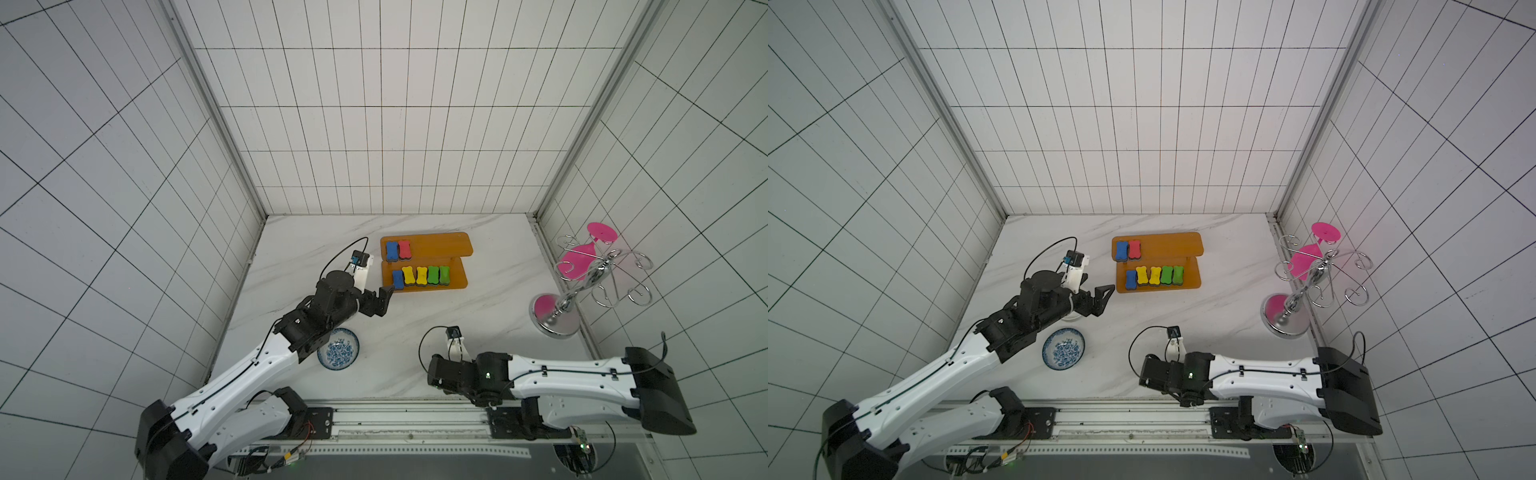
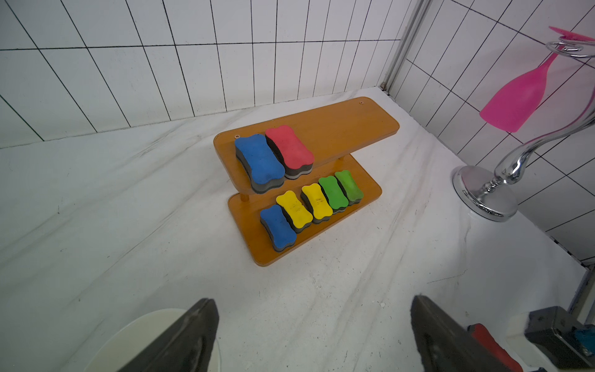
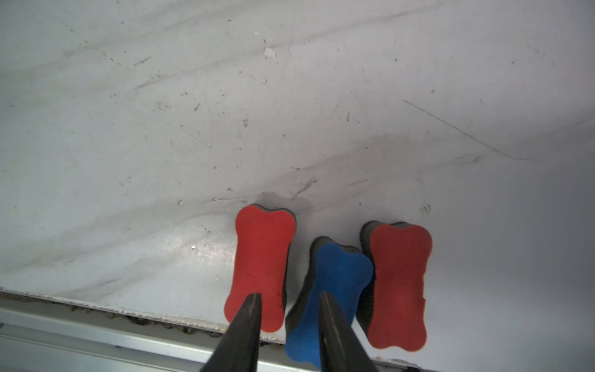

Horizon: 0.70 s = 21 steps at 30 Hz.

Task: Remove the whiteboard erasers from the shelf
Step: Adjust the whiteboard eraser at the center of the board.

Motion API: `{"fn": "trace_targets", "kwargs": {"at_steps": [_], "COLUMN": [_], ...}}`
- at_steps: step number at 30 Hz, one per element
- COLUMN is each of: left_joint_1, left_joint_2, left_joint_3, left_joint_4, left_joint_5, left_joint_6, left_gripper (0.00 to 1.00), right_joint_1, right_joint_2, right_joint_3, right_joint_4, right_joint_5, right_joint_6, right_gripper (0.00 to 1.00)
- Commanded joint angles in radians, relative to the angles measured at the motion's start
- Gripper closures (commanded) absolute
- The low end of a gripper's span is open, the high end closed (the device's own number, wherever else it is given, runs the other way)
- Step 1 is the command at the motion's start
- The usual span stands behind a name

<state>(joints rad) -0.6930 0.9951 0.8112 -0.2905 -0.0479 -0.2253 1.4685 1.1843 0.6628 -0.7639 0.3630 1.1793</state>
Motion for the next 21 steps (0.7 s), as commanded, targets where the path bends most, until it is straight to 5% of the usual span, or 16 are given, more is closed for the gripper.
{"fn": "trace_targets", "kwargs": {"at_steps": [1, 21], "left_joint_1": [-0.005, -0.006], "left_joint_2": [0.004, 0.004], "left_joint_3": [0.016, -0.004], "left_joint_4": [0.025, 0.03], "left_joint_5": [0.01, 0.005], "left_joint_6": [-0.007, -0.003], "left_gripper": [0.03, 0.03], "right_joint_1": [0.007, -0.03], "right_joint_2": [0.01, 0.024], "right_joint_3": [-0.009, -0.097], "right_joint_4": [-0.018, 0.073], "right_joint_5": [-0.002, -0.053], "right_joint_6": [0.072, 0.159], "right_gripper": [0.58, 0.56]}}
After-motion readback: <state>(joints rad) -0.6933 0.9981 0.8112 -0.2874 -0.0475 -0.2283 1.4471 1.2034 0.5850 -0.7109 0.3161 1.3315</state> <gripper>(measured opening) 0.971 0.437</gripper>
